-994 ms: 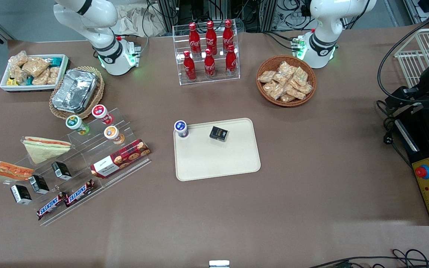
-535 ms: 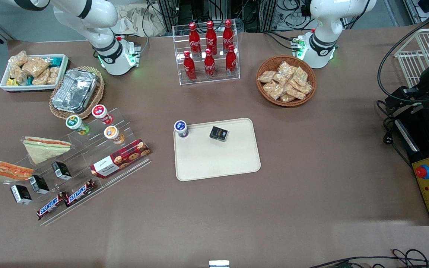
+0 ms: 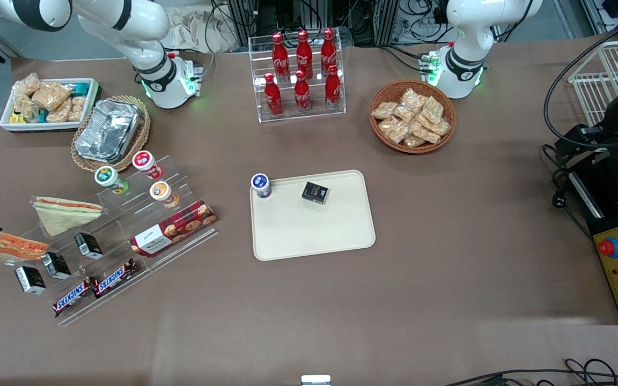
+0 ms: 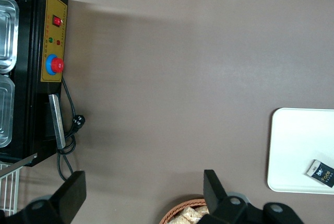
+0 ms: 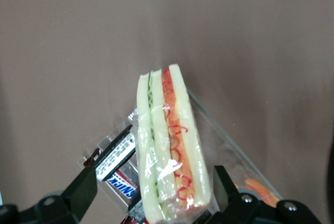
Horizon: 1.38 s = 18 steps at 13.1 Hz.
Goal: Place sandwich on tray
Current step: 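Close the right gripper on the wrapped triangle sandwich's edge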
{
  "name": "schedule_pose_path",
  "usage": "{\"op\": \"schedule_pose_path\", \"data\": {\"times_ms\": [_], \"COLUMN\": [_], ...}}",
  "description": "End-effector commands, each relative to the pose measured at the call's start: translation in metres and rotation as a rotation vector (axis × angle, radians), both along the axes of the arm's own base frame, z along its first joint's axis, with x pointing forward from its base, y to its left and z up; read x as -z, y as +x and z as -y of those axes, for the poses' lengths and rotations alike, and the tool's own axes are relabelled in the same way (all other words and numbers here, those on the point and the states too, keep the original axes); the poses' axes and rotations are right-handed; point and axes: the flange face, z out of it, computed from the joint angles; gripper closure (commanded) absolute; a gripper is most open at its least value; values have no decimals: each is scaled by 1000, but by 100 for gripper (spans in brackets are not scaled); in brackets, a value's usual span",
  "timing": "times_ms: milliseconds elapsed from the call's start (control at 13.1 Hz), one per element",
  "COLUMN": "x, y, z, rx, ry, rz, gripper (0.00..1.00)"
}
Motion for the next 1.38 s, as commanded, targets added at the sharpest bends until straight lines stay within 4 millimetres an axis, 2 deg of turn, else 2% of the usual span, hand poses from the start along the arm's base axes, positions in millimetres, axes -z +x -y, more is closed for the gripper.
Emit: {"op": "schedule_pose_path", "data": {"times_ms": [0, 229, 306, 382, 535, 611, 764, 917, 994, 1146, 1299], "x": [10, 34, 40, 41, 44, 44, 44, 32, 18, -20, -57], "y": [7, 5, 6, 6, 6, 5, 6, 9, 11, 19, 28], "z": [10, 18, 17, 17, 14, 15, 14, 12, 10, 5, -3], "rx": [-10, -25, -25, -28, -27, -21, 1, 27, 21, 0, -37], "ry": [24, 39, 43, 44, 54, 60, 98, 140, 135, 114, 98], "rz": [30, 1, -7, -8, -9, -6, 21, 75, 96, 157, 214], "gripper": [1, 2, 6, 15, 48, 55, 76, 83, 86, 97, 100]}}
